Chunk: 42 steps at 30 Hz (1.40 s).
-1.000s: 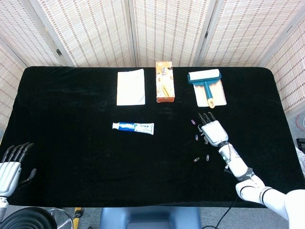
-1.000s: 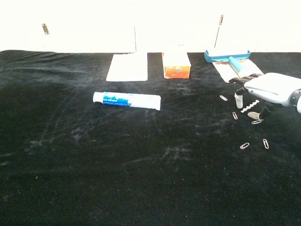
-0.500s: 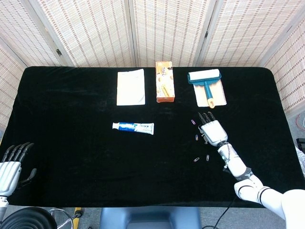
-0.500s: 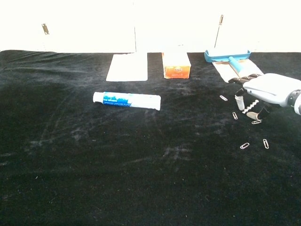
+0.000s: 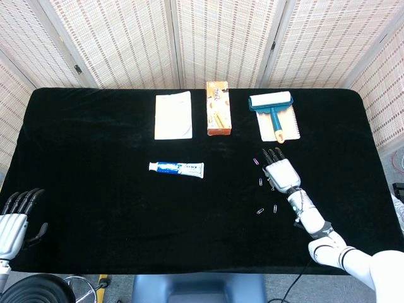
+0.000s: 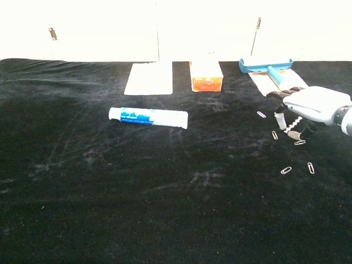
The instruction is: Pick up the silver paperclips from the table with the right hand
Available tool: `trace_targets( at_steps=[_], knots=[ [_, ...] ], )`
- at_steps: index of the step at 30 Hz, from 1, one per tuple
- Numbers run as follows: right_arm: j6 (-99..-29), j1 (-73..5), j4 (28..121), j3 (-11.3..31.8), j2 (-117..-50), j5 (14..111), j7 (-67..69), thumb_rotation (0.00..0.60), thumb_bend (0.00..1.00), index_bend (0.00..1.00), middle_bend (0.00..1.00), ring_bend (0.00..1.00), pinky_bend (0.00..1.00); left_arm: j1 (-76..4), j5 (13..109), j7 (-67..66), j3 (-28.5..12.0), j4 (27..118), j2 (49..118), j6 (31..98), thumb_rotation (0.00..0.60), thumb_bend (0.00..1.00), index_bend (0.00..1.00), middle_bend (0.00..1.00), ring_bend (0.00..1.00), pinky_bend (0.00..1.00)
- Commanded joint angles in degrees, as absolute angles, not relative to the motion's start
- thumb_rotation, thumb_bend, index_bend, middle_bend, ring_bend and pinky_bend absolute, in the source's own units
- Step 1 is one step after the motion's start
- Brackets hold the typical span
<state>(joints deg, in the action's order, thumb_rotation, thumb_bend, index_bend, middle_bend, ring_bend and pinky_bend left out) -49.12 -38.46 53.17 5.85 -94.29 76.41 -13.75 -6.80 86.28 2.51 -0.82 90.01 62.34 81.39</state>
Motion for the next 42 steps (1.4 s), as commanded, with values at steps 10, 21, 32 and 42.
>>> trace_targets(
  at_steps=[10, 21, 32, 42],
  knots=[
    [-50.3, -38.2, 51.3, 5.9, -95.5, 76.1, -16.5, 0.600, 0.41, 0.74, 0.00, 0.00, 0.00, -6.8, 86.3, 2.5, -0.8, 90.1, 62.4, 81.4, 0.600, 0.47, 0.00, 0.11, 0.10, 0.08],
    [-54.4, -37.5, 50.8, 5.7, -95.4, 78.1, -16.0, 0.600, 0.48, 0.94, 0.05, 0.00, 0.00, -6.8, 86.5, 2.7, -0.8, 90.0, 62.4, 81.5, 0.600, 0.47, 0.00, 0.11, 0.10, 0.07],
    [-58.3, -36.0, 52.8, 6.0, -93.3, 79.0, -16.6, 0.600, 0.51, 0.99, 0.09, 0.00, 0.00, -6.9, 86.7, 2.2, -0.7, 90.0, 62.7, 81.6, 0.600, 0.47, 0.00, 0.11, 0.10, 0.07],
    [-61.4, -35.2, 55.1, 6.2, -91.5, 79.8, -19.9, 0.600, 0.52, 1.00, 0.11, 0.00, 0.00, -6.9, 86.7, 2.2, -0.7, 90.0, 62.7, 81.7, 0.600, 0.47, 0.00, 0.11, 0.10, 0.07]
  ],
)
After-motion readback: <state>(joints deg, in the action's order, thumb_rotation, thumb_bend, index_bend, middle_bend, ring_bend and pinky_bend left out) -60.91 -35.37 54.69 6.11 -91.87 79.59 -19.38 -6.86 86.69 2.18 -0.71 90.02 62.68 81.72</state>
